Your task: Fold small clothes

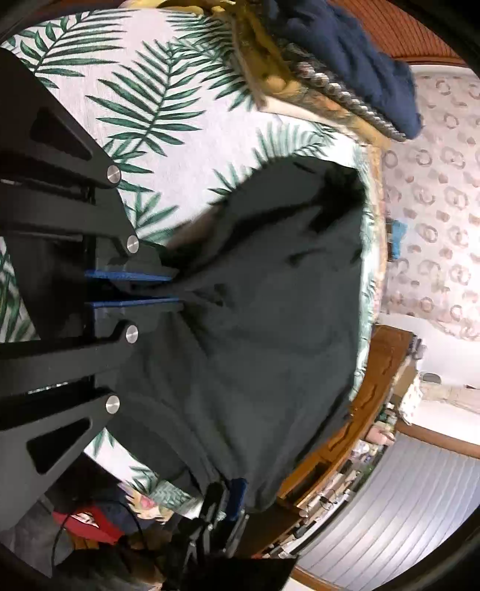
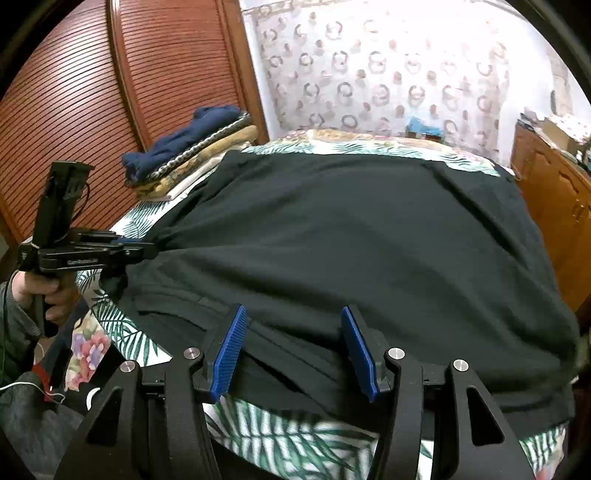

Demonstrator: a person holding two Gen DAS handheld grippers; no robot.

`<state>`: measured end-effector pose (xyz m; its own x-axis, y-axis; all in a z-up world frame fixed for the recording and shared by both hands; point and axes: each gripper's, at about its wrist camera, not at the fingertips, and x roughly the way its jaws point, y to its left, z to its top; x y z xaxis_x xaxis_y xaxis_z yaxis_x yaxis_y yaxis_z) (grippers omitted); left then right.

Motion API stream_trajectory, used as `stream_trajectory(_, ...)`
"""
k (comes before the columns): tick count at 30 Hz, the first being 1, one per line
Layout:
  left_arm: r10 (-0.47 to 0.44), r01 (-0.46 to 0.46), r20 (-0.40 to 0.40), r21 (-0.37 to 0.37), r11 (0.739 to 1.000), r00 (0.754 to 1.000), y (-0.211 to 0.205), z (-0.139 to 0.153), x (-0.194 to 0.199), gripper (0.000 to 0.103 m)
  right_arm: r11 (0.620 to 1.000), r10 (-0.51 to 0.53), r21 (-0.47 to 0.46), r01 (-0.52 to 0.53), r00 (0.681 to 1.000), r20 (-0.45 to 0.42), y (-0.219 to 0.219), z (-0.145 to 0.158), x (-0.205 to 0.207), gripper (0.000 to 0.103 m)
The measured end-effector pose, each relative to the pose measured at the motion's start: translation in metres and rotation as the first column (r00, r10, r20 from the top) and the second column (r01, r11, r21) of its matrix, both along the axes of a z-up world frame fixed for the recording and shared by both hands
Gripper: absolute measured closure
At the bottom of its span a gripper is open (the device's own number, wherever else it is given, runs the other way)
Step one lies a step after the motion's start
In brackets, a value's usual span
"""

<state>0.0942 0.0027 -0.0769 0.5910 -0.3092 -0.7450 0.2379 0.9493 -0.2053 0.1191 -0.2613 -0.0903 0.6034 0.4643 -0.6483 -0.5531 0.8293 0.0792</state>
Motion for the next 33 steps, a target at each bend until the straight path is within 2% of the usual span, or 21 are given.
stream_trajectory(3,-0.019,0.021,0.068,-0.028,0.999,0.997,-0.010,0.029,-0.001,0.094,0.999,-0.030,0.010,0.030,1.000,0.006,-0.013,0.002,-0.003,0.047)
stream_trajectory(7,-0.102,0.110,0.140,-0.049,0.993,0.985,-0.039,0.072,0.008,0.094,0.996,-0.085,0.036,0.084,0.996,0.018,-0.034,0.007,-0.009,0.047)
stream_trajectory(12,-0.204,0.213,0.182,-0.035,0.976,0.962,-0.096,0.101,0.030,0.094,0.984,-0.164,0.081,0.162,0.986,0.024,-0.064,0.011,-0.020,0.047)
stream_trajectory(16,-0.302,0.313,0.201,-0.026,0.949,0.932,-0.150,0.117,0.044,0.094,0.973,-0.216,0.095,0.212,0.976,0.029,-0.080,0.011,-0.030,0.047)
stream_trajectory(24,-0.424,0.426,0.213,0.039,0.904,0.880,-0.234,0.132,0.065,0.094,0.953,-0.287,0.111,0.281,0.957,0.037,-0.093,0.009,-0.054,0.047)
stream_trajectory(26,-0.438,0.433,0.199,0.068,0.899,0.877,-0.253,0.127,0.075,0.094,0.949,-0.300,0.116,0.295,0.953,0.033,-0.095,0.008,-0.060,0.047)
stream_trajectory(28,-0.432,0.426,0.174,0.071,0.902,0.885,-0.259,0.119,0.081,0.094,0.945,-0.309,0.119,0.304,0.951,0.025,-0.095,0.008,-0.064,0.047)
stream_trajectory(30,-0.442,0.438,0.152,0.061,0.897,0.884,-0.259,0.113,0.082,0.091,0.943,-0.314,0.118,0.310,0.949,0.020,-0.094,0.007,-0.067,0.047)
stream_trajectory(33,-0.443,0.445,0.144,0.025,0.895,0.885,-0.250,0.114,0.079,0.074,0.943,-0.317,0.114,0.313,0.948,0.018,-0.096,0.011,-0.070,0.047)
